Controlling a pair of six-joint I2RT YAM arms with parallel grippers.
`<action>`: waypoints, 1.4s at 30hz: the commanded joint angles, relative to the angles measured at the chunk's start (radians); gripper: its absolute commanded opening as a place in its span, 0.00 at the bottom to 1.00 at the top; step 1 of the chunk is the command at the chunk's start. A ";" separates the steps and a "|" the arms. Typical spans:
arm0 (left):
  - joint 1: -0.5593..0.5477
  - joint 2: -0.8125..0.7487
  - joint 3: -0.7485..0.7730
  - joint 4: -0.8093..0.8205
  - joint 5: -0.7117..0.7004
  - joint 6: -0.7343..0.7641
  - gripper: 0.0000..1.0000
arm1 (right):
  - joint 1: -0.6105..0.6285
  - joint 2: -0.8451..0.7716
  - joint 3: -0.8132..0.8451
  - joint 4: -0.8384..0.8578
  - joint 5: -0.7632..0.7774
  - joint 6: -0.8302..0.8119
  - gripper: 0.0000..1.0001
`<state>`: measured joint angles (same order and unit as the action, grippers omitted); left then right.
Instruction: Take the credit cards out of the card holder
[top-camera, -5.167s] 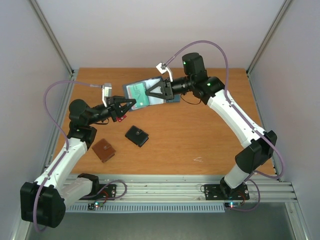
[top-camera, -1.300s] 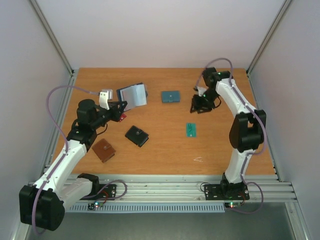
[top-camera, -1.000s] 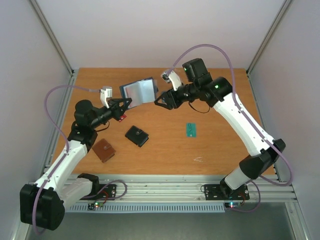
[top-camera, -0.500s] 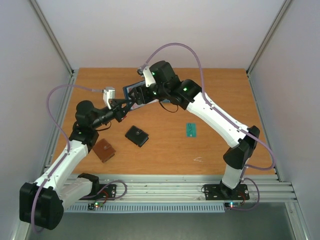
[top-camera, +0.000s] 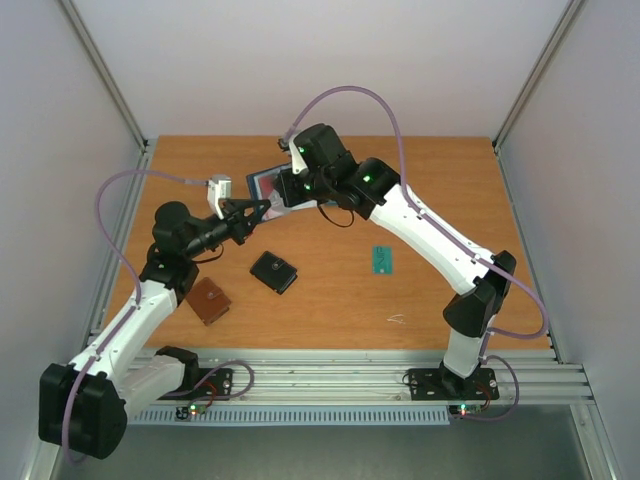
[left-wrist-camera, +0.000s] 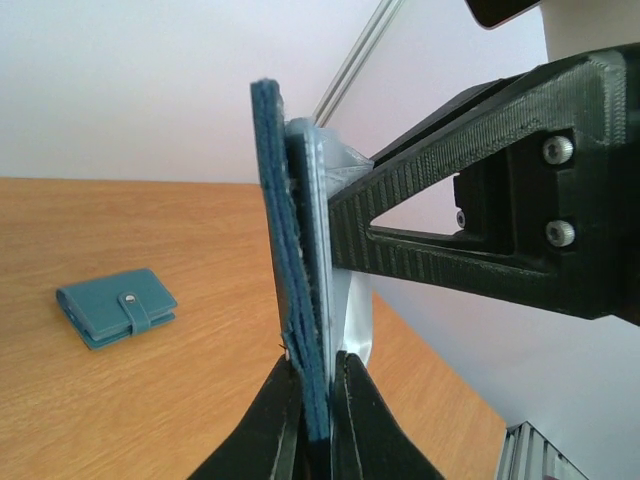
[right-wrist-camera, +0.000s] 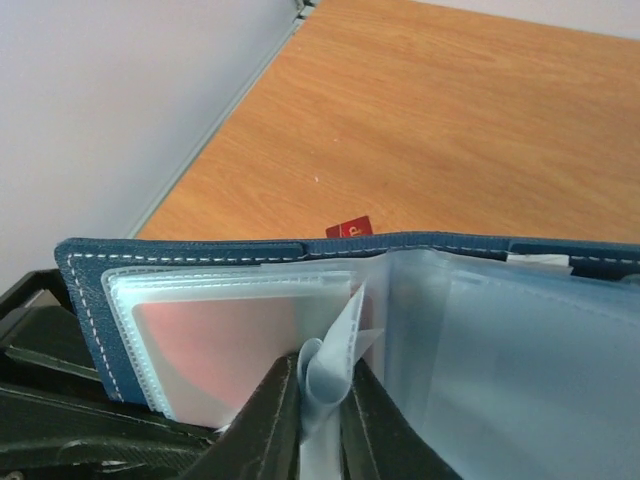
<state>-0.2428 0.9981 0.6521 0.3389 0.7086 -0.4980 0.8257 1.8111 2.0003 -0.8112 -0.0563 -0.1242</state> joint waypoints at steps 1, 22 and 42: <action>-0.026 -0.024 0.007 0.145 0.114 0.003 0.00 | -0.045 0.016 -0.011 -0.008 0.071 -0.002 0.04; -0.021 -0.027 0.009 0.065 0.088 0.035 0.15 | -0.118 -0.115 -0.145 0.097 -0.409 -0.170 0.01; -0.062 -0.032 0.080 -0.425 -0.392 0.393 0.00 | -0.295 -0.117 -0.110 -0.305 0.130 -0.181 0.25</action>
<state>-0.2729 0.9600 0.6685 0.1417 0.6128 -0.3515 0.5678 1.6211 1.7672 -0.8574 -0.2985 -0.3534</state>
